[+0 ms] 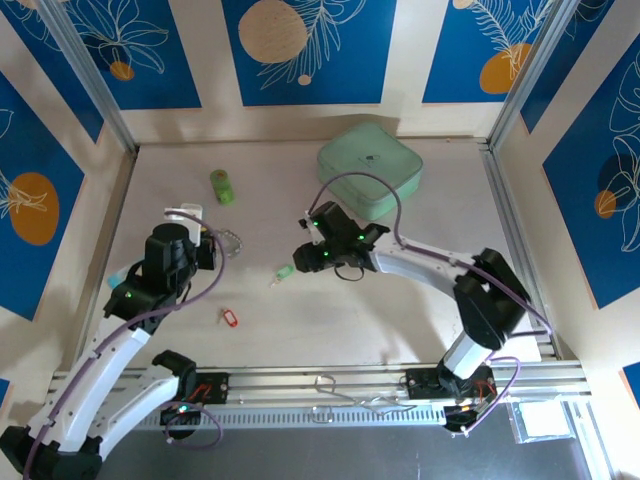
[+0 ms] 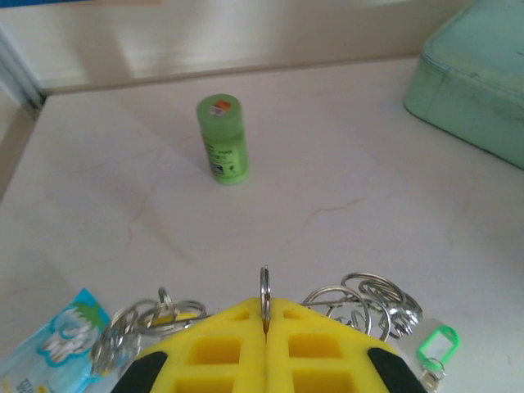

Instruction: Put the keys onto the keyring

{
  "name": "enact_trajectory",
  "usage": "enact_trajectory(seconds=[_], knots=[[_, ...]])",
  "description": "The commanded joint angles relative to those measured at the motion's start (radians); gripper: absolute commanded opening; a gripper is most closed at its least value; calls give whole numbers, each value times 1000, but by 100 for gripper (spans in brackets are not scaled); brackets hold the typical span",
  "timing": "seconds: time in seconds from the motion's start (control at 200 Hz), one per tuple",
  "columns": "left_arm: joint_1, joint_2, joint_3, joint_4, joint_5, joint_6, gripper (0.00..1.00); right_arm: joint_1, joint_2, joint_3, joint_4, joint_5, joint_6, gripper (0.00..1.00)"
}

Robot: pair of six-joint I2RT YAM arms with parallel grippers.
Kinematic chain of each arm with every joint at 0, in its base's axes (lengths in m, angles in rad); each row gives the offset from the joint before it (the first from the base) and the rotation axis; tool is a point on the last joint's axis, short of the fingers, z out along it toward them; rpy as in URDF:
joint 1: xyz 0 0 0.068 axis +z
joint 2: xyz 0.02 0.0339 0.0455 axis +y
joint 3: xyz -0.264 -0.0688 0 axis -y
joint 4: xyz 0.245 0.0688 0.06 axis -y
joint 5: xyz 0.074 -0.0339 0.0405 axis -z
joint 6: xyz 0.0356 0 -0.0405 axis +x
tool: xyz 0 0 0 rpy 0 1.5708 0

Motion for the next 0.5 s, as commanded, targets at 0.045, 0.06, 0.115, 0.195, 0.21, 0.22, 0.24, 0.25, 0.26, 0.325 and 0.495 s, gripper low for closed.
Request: enact_trajectory(seconds=[0.045, 0.06, 0.115, 0.195, 0.21, 0.22, 0.24, 0.25, 0.26, 0.325, 0.495], knots=[[11, -24, 0, 34, -52, -17, 0, 25, 118, 123, -70, -63, 68, 40], [10, -25, 0, 35, -48, -17, 0, 26, 131, 136, -76, -69, 69, 40], [11, -28, -2, 38, -40, -19, 0, 30, 180, 184, -107, -81, 86, 40], [10, -28, -7, 43, -20, -18, 0, 38, 250, 253, -155, -91, 104, 37], [11, -27, -9, 44, -14, -18, 0, 41, 263, 265, -165, -92, 105, 37], [10, -27, -9, 45, -11, -17, 0, 43, 270, 273, -169, -92, 106, 37], [10, -26, -11, 46, -7, -15, 0, 46, 283, 288, -178, -90, 106, 37], [10, -25, -11, 47, -5, -15, 0, 48, 289, 294, -182, -88, 107, 37], [9, -24, -11, 47, -3, -14, 0, 50, 295, 300, -187, -85, 108, 37], [10, -23, -13, 46, 5, -9, 0, 60, 325, 329, -206, -75, 109, 37], [10, -26, -20, 55, 31, -6, 0, 68, 396, 403, -280, -55, 112, 35]])
